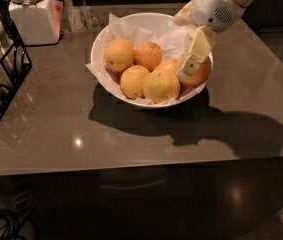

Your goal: Pick orange from white bowl

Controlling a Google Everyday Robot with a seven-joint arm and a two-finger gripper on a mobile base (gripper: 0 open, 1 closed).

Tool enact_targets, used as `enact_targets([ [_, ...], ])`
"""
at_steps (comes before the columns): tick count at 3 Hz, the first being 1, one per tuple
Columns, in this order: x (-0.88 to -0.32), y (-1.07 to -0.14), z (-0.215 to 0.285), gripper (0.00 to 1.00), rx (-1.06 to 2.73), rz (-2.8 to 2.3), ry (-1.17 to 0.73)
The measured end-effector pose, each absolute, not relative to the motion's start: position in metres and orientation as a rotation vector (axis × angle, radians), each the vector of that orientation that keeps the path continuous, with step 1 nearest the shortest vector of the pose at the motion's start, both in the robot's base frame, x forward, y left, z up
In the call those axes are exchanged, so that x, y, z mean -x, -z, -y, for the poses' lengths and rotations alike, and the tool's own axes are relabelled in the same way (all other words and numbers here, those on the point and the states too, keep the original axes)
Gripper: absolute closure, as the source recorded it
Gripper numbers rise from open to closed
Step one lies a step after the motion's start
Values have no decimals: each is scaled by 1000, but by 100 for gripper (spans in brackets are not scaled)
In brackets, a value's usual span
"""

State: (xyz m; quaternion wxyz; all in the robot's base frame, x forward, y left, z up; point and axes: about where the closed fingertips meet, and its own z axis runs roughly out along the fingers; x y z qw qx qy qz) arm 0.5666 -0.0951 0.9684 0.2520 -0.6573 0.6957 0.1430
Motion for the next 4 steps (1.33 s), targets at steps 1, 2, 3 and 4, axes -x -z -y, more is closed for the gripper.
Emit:
enact_targets([
  [1, -571, -964, 94, 3, 1779, -1894, -401],
  [2, -574, -958, 94, 0, 1766, -1903, -421],
  [3, -575, -943, 100, 0, 1740, -1940, -483],
  [4, -573, -930, 110, 0, 1696, -1983, -526],
])
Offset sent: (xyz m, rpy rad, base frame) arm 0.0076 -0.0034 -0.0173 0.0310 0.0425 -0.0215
